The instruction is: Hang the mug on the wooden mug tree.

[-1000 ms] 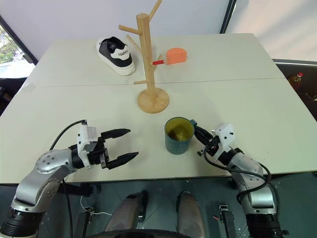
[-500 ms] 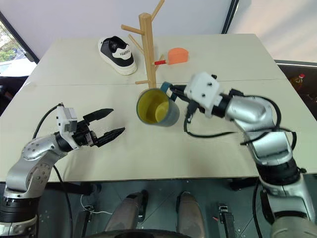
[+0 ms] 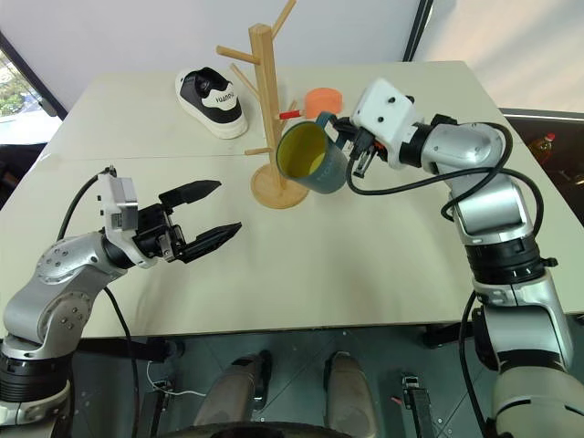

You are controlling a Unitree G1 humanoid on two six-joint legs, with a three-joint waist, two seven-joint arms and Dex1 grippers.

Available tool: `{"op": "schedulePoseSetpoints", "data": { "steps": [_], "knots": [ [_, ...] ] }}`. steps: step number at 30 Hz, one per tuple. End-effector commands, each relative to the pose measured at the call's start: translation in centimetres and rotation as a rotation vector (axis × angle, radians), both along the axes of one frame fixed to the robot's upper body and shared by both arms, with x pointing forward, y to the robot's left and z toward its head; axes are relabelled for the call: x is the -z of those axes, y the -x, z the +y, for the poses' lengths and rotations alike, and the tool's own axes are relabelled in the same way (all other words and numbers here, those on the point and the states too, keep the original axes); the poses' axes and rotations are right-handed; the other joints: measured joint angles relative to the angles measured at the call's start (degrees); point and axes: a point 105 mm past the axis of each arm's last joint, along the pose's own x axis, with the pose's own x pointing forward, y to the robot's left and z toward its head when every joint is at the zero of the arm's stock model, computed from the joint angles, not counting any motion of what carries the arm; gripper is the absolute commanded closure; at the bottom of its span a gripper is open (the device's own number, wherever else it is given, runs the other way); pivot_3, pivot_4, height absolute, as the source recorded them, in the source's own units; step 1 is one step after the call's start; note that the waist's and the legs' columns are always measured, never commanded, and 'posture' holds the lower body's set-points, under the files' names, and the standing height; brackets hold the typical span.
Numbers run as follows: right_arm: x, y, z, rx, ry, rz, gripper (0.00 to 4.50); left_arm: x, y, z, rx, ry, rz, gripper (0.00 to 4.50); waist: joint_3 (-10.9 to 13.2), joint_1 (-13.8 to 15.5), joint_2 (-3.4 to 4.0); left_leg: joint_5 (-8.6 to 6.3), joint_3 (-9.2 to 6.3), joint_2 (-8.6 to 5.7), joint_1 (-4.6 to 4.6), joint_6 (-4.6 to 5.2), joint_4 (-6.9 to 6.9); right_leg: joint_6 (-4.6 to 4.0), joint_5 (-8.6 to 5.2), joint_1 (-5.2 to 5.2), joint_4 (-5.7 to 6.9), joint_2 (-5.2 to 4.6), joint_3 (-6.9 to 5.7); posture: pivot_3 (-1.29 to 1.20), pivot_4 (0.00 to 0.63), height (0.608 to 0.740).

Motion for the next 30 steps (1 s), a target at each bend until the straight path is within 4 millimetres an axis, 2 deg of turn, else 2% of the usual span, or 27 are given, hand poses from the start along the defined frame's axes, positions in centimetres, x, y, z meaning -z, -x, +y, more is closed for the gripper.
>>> {"op": "schedulePoseSetpoints", "data": {
  "steps": [1, 7, 15, 19, 22, 27, 30],
  "knots": [
    [-2.1, 0.1, 1.3, -0.056, 0.008, -0.073, 4.47, -0.9, 0.4, -0.4, 0.017, 0.004, -0.042, 0.0, 0.0, 0.0, 0.0, 0.0, 0.0, 0.0, 0.0, 0.0, 0.0, 0.01, 0.0, 0.0, 0.01, 0.0, 0.0, 0.0, 0.15, 0.74],
    [-2.1, -1.2, 3.3, -0.103, 0.025, -0.063, 4.47, -0.8, 0.0, -0.2, -0.006, 0.011, -0.045, 0.0, 0.0, 0.0, 0.0, 0.02, 0.01, 0.0, 0.02, -0.03, 0.01, 0.01, 0.02, 0.0, 0.03, 0.02, 0.03, 0.0, 0.15, 0.74],
    [-1.9, -2.8, 4.0, -0.092, 0.028, -0.046, 4.47, -0.9, 0.0, -0.2, -0.022, 0.016, -0.055, 0.0, 0.0, 0.0, 0.01, 0.03, 0.0, -0.01, 0.02, -0.05, 0.01, 0.18, 0.12, 0.0, 0.04, 0.03, 0.03, 0.0, 0.15, 0.74],
    [-1.7, -2.9, 4.2, -0.111, 0.029, -0.037, 4.47, -1.0, 0.0, -0.1, -0.024, 0.021, -0.058, 0.0, 0.0, 0.0, 0.01, 0.04, 0.0, -0.01, 0.03, -0.06, 0.01, 0.18, 0.13, 0.0, 0.06, 0.05, 0.03, 0.0, 0.15, 0.74],
    [-2.0, -3.0, 3.9, -0.097, 0.017, -0.053, 3.55, -1.1, 0.0, -0.1, -0.026, 0.024, -0.063, 0.0, 0.0, -0.1, 0.01, 0.04, 0.0, -0.01, 0.03, -0.06, 0.01, 0.19, 0.13, -0.01, 0.07, 0.05, 0.04, 0.0, 0.15, 0.74],
    [-2.6, -3.3, 2.2, -0.036, 0.023, -0.108, 1.11, -1.3, -0.1, -0.1, -0.028, 0.026, -0.069, 0.0, 0.0, 0.0, 0.01, 0.04, -0.01, -0.01, 0.04, -0.07, 0.01, 0.19, 0.13, -0.01, 0.09, 0.07, 0.05, 0.0, 0.15, 0.74],
    [-2.6, -3.5, -0.5, 0.039, -0.002, -0.131, 1.11, -1.5, -0.3, 0.1, -0.04, 0.032, -0.074, 0.0, 0.0, 0.2, 0.01, 0.05, 0.0, -0.01, 0.05, -0.08, 0.01, 0.19, 0.13, -0.01, 0.09, 0.07, 0.05, 0.0, 0.15, 0.74]
  ]
}}
